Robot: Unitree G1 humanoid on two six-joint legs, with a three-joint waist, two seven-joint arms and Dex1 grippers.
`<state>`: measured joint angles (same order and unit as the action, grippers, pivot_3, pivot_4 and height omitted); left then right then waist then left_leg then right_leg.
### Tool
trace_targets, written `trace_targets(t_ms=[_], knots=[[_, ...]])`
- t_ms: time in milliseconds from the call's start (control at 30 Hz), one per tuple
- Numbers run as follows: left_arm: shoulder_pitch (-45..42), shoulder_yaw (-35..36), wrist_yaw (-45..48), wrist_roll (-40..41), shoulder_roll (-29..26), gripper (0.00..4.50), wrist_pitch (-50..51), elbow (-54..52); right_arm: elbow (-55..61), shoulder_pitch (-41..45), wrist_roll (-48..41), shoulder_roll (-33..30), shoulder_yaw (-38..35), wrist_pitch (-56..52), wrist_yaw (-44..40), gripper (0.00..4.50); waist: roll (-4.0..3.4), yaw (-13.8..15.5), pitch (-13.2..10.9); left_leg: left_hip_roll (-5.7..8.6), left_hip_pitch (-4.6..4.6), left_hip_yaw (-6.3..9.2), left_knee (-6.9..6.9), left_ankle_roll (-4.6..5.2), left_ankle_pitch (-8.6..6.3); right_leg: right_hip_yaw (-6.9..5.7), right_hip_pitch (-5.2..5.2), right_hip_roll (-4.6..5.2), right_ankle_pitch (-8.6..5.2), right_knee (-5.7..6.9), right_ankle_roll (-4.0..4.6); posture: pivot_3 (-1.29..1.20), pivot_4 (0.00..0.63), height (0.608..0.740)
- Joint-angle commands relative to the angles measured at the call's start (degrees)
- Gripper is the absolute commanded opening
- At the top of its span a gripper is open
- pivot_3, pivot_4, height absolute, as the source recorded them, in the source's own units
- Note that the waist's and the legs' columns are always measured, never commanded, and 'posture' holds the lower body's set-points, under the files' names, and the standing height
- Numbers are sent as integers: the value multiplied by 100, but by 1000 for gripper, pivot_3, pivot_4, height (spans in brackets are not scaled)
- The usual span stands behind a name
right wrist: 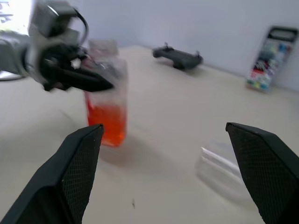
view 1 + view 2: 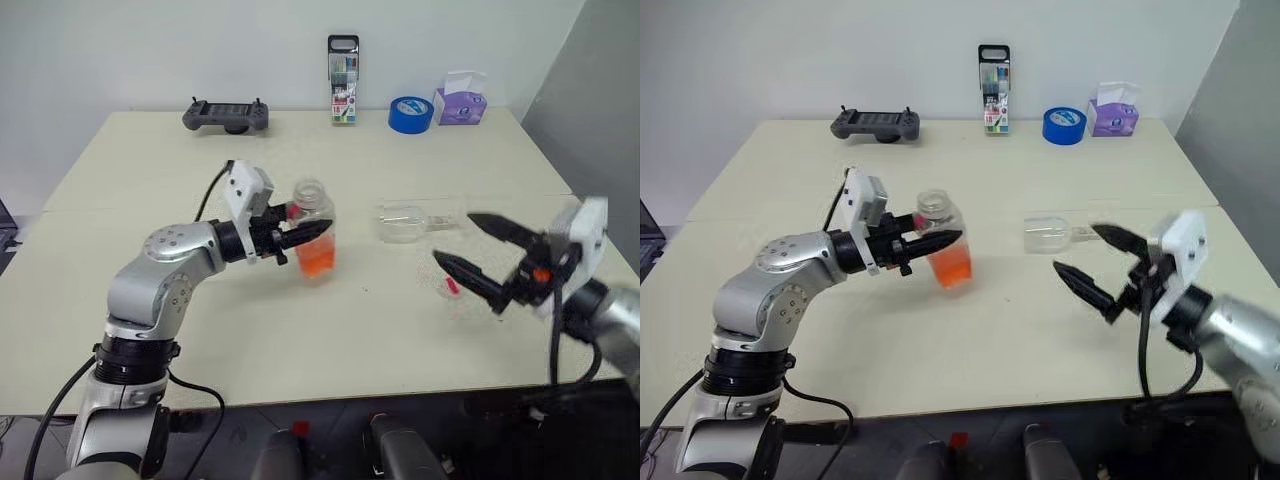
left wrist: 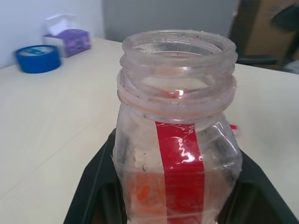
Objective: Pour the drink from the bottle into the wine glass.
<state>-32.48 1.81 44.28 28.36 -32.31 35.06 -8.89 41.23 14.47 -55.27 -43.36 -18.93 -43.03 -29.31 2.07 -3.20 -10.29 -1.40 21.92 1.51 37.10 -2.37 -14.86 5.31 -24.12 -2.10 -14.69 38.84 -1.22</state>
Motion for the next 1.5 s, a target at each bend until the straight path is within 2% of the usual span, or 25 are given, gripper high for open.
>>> trace_targets(t_ms=[33,167,400,667,867,1133,1400,1500], knots=[[-243,326,-714,-467,51,1812,-379,242,-115,934,-757,16,458,-355,125,4449,2,13,-1,0,4,4,0,0,0,-5,-2,-1,0,-2,0,0,150,740],[-629,608,-2098,-1253,300,1812,-893,1065,-638,2039,-461,496,1314,-350,95,4449,3,52,-1,-6,11,7,4,0,0,-5,-5,2,1,-1,1,0,150,740],[-850,922,-3224,-1635,804,1812,-1366,1869,-1244,2538,271,860,1924,-20,-403,4449,4,144,-1,-3,33,-1,9,0,0,-5,-13,38,20,-13,25,0,150,740],[-953,1299,-3206,-1501,932,1812,-2500,2989,-1427,2700,512,1092,2042,3,-728,4449,3,151,-1,-4,76,35,66,1,-5,-39,-29,61,26,11,26,0,150,740],[-983,1267,-2839,-1470,958,1812,-2909,3531,-1430,2726,571,1171,2022,-52,-726,4449,3,152,-1,3,93,74,87,1,-4,-108,-21,56,28,10,29,0,150,740],[-1026,1375,-2837,-1405,997,1812,-3070,4002,-1277,2602,566,1217,1930,-167,-538,4449,3,153,0,2,97,116,86,2,-4,-143,-16,72,29,16,32,0,150,740],[-1026,1324,-2766,-1457,922,4442,-3019,4135,-1245,2536,597,1214,1895,-205,-440,4500,2,153,0,3,96,127,87,2,-3,-154,-10,73,29,15,32,0,150,740],[-906,1323,-2771,-1474,897,4478,-2947,3988,-1239,2488,624,1216,1892,-186,-404,4500,2,153,0,3,97,128,87,2,-3,-156,-10,73,29,15,33,0,150,740]])
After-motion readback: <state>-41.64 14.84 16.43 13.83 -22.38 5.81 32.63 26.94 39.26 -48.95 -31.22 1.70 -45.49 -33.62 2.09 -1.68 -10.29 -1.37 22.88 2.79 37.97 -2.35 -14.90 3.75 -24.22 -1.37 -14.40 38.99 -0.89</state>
